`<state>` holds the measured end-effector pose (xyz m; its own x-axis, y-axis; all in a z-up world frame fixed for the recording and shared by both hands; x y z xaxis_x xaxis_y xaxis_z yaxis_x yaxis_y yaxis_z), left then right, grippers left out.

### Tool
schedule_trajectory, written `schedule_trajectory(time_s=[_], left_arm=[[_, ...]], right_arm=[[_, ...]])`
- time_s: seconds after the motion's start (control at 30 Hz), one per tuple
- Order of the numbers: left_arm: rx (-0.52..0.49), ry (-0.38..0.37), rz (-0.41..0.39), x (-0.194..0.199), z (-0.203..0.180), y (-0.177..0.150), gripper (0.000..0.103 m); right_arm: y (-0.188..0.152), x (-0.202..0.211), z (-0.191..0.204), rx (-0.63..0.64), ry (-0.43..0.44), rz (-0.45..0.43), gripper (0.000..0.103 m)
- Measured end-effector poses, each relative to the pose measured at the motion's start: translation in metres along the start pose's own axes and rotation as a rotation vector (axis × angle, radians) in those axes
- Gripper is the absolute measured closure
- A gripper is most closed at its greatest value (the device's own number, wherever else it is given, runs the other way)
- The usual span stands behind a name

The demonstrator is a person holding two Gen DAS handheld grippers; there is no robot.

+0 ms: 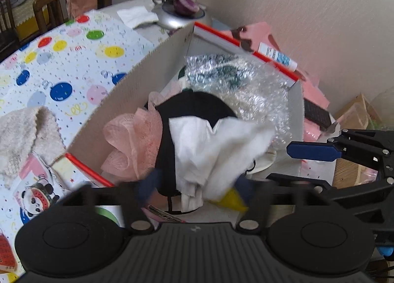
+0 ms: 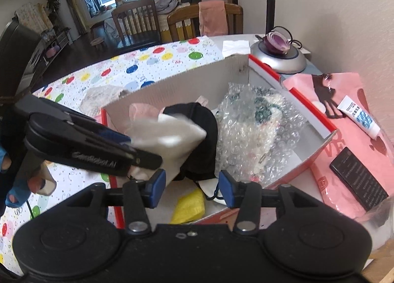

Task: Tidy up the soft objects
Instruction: 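Withdraw both tools from the box back over the table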

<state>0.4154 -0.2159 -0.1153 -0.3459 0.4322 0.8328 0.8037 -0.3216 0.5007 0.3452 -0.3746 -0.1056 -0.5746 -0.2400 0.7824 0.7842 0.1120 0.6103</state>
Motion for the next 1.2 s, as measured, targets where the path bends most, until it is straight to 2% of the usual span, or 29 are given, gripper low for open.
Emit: schedule_trajectory(time_s=[0.2, 0.57, 0.83, 0.9, 0.97, 1.2], left_arm=[[-0.032, -0.008, -0.067, 0.028, -0.005, -0.007, 0.029], [-0.043, -0.007, -0.204, 0.092, -0.001, -0.036, 0.029], [-0.019, 0.017, -0.276, 0.135, 0.018, -0.073, 0.026], [-0.004, 0.027, -0.291, 0.147, 0.024, -0.082, 0.024], [0.008, 0.04, -0.308, 0.158, 0.031, -0.091, 0.018], [0.063, 0.056, -0.354, 0.193, 0.062, -0.125, 0.016]], right_arm=[[0.0, 0.016, 0.002, -0.026, -0.004, -0.037, 0.053], [-0.002, 0.049, 0.016, -0.064, -0.001, -0.119, 0.039], [-0.007, 0.068, 0.054, -0.055, 0.027, -0.184, 0.029], [-0.008, 0.07, 0.065, -0.049, 0.031, -0.192, 0.025], [-0.01, 0.072, 0.076, -0.044, 0.036, -0.197, 0.022], [-0.013, 0.073, 0.115, -0.032, 0.068, -0.216, 0.013]])
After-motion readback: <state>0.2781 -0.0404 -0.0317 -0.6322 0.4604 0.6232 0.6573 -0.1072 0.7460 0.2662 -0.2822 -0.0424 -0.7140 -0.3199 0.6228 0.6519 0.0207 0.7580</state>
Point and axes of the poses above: each gripper's, at about its wrist camera, not at the fingertips, and x roughly against the way its jaws point, z to its left, y to its top, the point moved 1 cm from there along -x, roughly the way its jaws point, and after that the axes turned 2 degrees about -x, right-handed, at the moved point
